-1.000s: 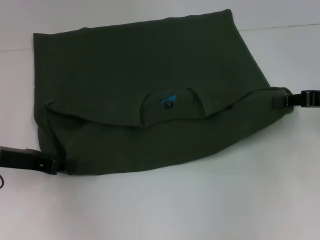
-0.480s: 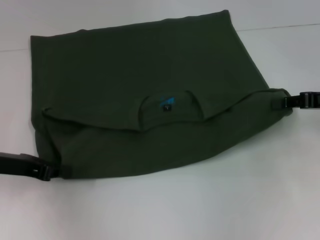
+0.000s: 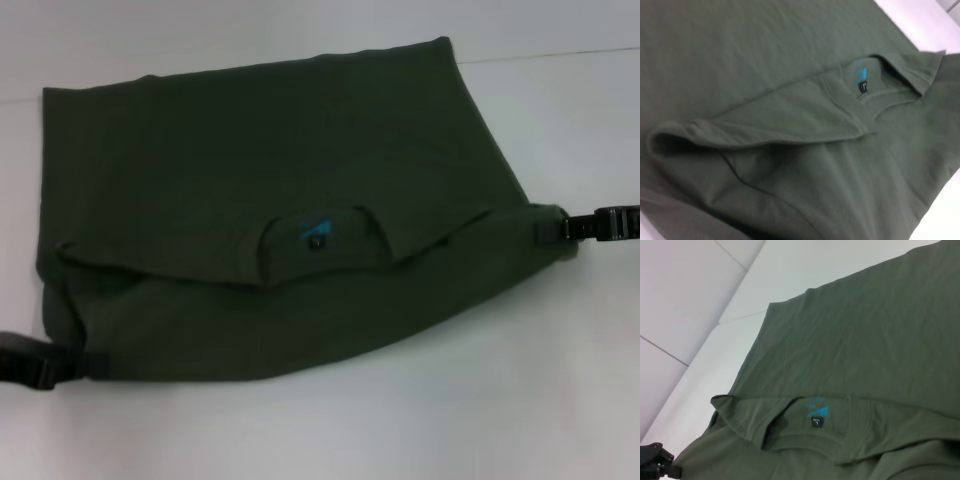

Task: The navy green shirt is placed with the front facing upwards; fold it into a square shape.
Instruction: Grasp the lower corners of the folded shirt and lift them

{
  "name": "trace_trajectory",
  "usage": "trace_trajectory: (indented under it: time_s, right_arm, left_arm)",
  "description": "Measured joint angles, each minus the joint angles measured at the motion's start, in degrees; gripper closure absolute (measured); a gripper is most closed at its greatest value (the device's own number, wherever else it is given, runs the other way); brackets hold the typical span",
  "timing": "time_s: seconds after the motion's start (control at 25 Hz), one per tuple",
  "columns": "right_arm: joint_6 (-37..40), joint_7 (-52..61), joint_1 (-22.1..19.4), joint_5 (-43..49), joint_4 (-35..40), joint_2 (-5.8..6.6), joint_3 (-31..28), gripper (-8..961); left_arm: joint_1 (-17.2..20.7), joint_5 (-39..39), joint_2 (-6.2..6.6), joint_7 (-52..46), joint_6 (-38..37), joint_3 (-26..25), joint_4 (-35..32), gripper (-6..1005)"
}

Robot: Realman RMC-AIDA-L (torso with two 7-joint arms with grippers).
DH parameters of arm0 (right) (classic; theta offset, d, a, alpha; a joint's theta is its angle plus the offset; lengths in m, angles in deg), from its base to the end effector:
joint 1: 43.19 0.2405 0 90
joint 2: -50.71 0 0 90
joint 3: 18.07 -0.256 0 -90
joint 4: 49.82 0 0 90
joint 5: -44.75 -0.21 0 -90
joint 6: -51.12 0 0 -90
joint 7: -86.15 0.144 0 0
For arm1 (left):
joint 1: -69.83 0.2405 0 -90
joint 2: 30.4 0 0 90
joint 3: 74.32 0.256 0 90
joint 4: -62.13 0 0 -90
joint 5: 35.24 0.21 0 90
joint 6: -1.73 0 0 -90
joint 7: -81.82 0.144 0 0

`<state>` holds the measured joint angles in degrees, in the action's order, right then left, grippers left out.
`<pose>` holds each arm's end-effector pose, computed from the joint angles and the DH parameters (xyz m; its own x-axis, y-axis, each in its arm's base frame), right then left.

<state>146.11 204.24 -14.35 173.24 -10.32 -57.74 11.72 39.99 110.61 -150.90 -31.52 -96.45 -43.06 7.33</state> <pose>0.3241 0.3219 0.0871 0.3733 -0.8305 -0.4135 -0.9134 -0.4070 -0.0071 -0.3030 0.3046 0.0344 0.5650 0.8092 0.1608 0.8250 -0.5527 -0.1175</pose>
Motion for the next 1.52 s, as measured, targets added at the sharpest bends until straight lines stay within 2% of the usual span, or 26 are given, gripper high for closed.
trace_trajectory:
  time_s: [0.28, 0.68, 0.92, 1.16, 1.52]
  right_arm:
    - [0.9, -0.4, -1.4, 0.0, 0.3, -0.42, 0.1, 919]
    - [5.1, -2.8, -3.0, 2.3, 0.2, 0.31, -0.5, 919]
    - [5.4, -3.5, -3.3, 1.9, 0.5, 0.27, -2.3, 919]
    - [7.0, -5.3, -3.2, 3.0, 0.0, 0.01, -1.3, 918]
    - [9.0, -6.1, -5.7, 3.3, 0.5, 0.35, -1.5, 918]
  left_arm:
    - [3.2, 0.0, -0.36, 1.6, -3.8, -2.4, -2.3, 945]
    - [5.8, -0.4, -1.05, 3.6, -8.3, -4.1, -3.4, 946]
    - [4.2, -2.1, -0.48, 4.0, -8.9, -4.6, -2.3, 946]
    - [1.4, -2.4, 0.7, 4.0, -9.0, -4.4, 0.0, 946]
    - [0.9, -2.4, 1.02, 3.8, -8.6, -4.6, 0.0, 945]
